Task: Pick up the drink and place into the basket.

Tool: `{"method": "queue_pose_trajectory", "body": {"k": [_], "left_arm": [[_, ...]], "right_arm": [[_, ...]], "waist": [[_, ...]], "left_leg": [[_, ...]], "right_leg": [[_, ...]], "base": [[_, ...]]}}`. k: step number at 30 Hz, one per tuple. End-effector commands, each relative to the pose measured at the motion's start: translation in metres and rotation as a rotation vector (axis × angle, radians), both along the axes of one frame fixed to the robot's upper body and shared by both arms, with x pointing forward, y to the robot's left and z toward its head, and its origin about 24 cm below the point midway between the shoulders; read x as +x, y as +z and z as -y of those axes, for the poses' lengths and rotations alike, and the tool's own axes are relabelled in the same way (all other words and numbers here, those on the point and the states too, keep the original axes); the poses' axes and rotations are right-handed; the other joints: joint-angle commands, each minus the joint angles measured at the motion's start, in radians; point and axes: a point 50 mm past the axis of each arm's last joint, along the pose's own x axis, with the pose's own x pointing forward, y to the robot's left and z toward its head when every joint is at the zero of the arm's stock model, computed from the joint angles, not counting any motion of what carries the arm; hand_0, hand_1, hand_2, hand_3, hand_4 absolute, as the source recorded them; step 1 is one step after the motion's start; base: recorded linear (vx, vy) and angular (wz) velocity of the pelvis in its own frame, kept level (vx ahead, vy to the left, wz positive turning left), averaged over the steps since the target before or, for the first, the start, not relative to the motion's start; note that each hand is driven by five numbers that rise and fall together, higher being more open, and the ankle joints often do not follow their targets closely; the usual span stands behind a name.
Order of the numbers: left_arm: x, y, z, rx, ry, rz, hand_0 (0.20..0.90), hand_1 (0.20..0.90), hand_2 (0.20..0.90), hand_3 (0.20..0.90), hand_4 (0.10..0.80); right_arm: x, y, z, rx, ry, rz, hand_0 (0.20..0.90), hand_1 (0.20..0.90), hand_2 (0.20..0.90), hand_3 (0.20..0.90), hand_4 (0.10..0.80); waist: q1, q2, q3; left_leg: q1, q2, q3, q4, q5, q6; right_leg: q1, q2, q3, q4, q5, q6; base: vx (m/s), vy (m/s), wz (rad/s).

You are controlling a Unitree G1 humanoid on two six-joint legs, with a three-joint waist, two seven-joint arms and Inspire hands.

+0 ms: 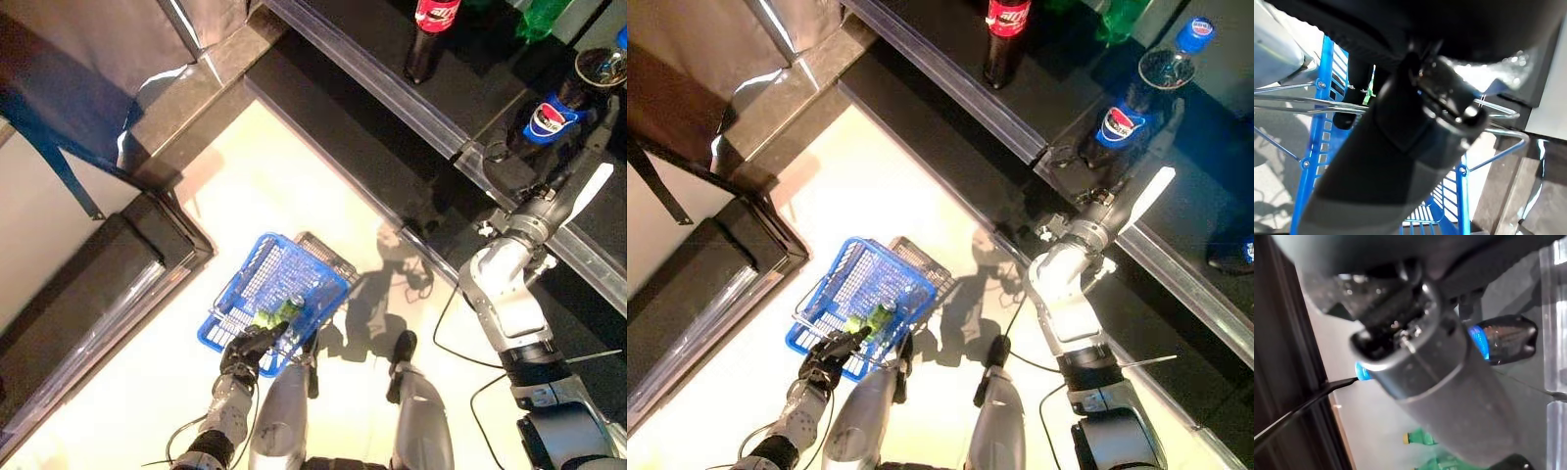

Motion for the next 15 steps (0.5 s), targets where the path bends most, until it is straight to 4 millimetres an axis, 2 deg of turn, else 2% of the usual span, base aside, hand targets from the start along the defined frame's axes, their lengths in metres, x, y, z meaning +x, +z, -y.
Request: {"method": "queue_pose_trajectory", "body": {"k": [1, 15], "left_arm": [[-0.048, -0.024, -0.013, 0.049, 0.004, -0.135, 0.300, 0.300, 0.300, 0.200, 0.100], [-0.038, -0.017, -0.008, 0.030, -0.015, -0.089, 0.300, 0.300, 0.300, 0.200, 0.100]], "right_arm": [[-0.008, 0.062, -0.002, -0.041, 0.008, 0.278, 0.900, 0.900, 0.900, 0.900, 0.800], [-0.002, 0.088, 0.000, 0.023, -0.051, 0.334, 0.900, 0.900, 0.900, 0.900, 0.800]], "waist": [[0.005, -0.005, -0.017], [0.016, 0.017, -0.007]], "left_leg": [[-0.041, -0.023, -0.020, 0.063, -0.016, 0.007], [-0.096, -0.020, -0.009, 0.073, -0.009, 0.008]], "right_leg": [[-0.007, -0.007, -0.029, 0.088, -0.065, -0.013], [-0.071, -0.007, -0.025, 0.112, -0.067, -0.018]], "base": [[0.000, 0.000, 0.00], [0.013, -0.007, -0.05]]}}
